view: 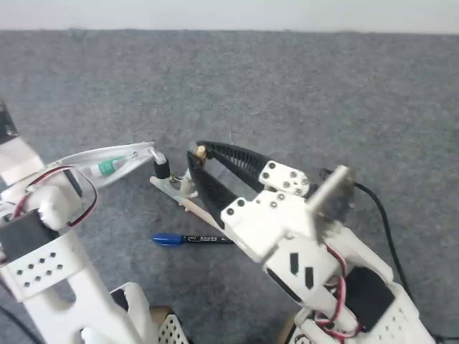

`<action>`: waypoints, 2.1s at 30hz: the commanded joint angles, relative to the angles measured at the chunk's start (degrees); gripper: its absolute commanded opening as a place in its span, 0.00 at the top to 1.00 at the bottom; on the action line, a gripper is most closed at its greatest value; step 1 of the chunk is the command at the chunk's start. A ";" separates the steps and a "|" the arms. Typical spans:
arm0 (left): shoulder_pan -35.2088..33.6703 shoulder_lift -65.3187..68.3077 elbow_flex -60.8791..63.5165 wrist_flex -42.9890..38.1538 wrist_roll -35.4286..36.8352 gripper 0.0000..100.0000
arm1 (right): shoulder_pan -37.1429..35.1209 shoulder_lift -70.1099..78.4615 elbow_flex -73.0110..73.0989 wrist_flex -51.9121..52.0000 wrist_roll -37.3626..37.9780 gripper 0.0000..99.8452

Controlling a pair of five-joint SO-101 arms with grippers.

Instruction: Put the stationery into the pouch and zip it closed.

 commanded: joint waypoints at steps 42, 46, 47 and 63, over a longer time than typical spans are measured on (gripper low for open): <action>11.78 0.35 -0.31 -0.53 -1.05 0.99 | -6.90 -13.49 23.91 -40.31 11.25 0.99; 11.60 0.35 -0.31 -0.53 -1.05 0.99 | -6.99 -13.41 24.79 -40.40 10.90 0.99; 11.60 0.35 -0.31 -0.53 -1.05 0.99 | -6.99 -13.41 24.79 -40.40 10.90 0.99; 11.60 0.35 -0.31 -0.53 -0.88 0.99 | -6.99 2.86 29.63 -52.97 10.90 0.99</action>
